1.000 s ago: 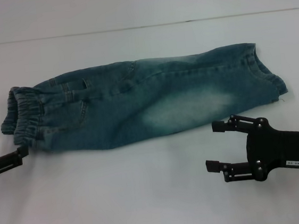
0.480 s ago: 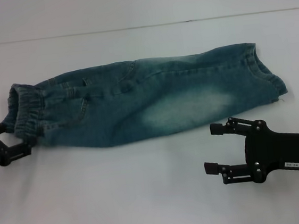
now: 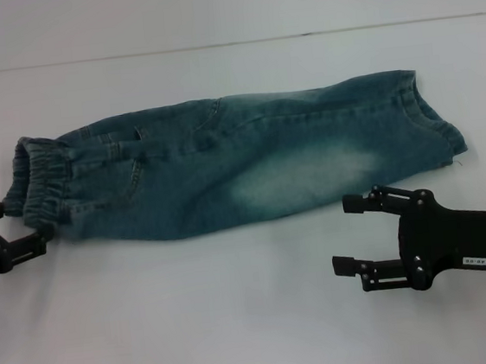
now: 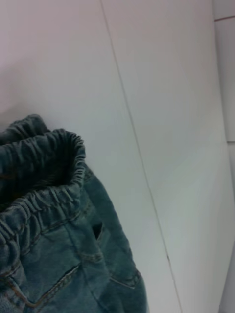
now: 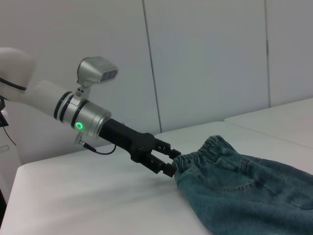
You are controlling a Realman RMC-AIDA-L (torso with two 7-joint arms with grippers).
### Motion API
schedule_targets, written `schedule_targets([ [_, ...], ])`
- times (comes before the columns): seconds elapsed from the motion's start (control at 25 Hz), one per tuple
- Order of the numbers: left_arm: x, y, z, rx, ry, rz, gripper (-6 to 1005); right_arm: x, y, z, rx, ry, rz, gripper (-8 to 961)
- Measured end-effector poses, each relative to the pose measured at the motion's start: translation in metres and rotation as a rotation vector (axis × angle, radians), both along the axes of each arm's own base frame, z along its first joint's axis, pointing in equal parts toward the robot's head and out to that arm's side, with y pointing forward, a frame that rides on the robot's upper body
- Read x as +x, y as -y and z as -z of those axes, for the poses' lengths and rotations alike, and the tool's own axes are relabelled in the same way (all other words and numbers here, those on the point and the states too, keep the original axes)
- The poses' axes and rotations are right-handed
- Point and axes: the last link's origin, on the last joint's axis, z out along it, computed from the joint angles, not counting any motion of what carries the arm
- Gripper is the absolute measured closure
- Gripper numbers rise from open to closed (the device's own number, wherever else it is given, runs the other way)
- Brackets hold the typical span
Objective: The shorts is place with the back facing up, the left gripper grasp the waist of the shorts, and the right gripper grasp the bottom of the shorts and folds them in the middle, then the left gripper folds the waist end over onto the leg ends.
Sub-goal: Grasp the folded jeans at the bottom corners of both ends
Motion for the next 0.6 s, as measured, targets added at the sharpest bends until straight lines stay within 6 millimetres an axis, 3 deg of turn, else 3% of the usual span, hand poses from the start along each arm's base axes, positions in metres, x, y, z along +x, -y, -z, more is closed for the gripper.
schedule_targets([
  [0.6, 0.005, -0.016, 0.008, 0.004, -0.007, 0.001, 100, -0.001, 0.0, 0.001, -0.008, -0.007, 0.007, 43],
])
